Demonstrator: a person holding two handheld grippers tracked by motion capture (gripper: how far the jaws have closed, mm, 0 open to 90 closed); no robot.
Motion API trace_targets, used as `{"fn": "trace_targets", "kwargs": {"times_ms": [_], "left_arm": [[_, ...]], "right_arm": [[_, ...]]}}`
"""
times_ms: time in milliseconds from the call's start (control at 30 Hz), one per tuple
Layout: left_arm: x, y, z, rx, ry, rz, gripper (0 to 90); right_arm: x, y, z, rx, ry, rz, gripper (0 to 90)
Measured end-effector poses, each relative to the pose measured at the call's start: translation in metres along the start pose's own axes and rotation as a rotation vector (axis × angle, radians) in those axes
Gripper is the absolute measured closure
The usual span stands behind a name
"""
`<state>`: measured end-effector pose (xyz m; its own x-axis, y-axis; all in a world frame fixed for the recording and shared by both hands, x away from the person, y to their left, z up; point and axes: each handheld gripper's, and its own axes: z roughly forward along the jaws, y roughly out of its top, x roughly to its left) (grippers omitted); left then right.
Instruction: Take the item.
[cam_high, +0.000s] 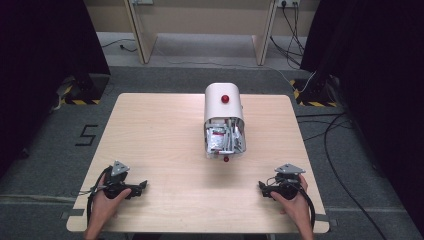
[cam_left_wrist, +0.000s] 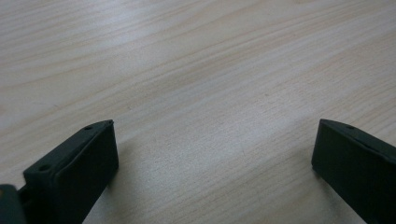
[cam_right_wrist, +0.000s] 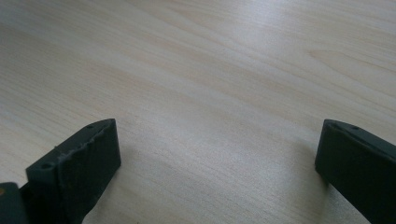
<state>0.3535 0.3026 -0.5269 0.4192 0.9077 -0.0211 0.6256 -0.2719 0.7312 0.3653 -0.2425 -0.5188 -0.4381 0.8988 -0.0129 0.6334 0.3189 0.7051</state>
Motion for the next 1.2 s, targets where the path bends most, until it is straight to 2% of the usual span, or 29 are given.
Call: {"fn": "trace_targets", "kwargs": {"times_ms": [333,433,467,500,567,633,733,1000,1200], "left_arm": [[0.000,0.000,0.000,0.000,0.000,0.000,0.0],[0.000,0.000,0.000,0.000,0.000,0.000,0.0],[0.000,0.000,0.000,0.000,0.000,0.000,0.0],[0.000,0.000,0.000,0.000,0.000,0.000,0.0],[0.000,0.000,0.000,0.000,0.000,0.000,0.0],[0.000,0.000,0.000,-0.001,0.001,0.000,0.0],[0.000,0.000,0.000,-0.001,0.000,0.001,0.0],[0.000,0.000,0.000,-0.001,0.000,0.001,0.0],[0.000,0.000,0.000,-0.001,0.000,0.000,0.0]], "right_arm": [[0.002,-0.001,-0.001,-0.001,-0.003,0.016,2.4],[0.003,-0.001,-0.002,-0.009,-0.004,0.015,6.0],[0.003,-0.001,-0.003,-0.016,-0.001,0.016,12.2],[0.003,-0.001,-0.003,-0.016,-0.001,0.016,12.2],[0.002,0.000,-0.005,-0.029,-0.003,0.018,18.1],[0.002,-0.001,-0.005,-0.026,0.001,0.029,16.0],[0.001,0.000,-0.006,-0.039,-0.003,0.019,16.7],[0.001,0.002,-0.014,-0.075,-0.001,0.036,18.3],[0.004,0.007,-0.021,-0.103,-0.001,0.024,19.3]]}}
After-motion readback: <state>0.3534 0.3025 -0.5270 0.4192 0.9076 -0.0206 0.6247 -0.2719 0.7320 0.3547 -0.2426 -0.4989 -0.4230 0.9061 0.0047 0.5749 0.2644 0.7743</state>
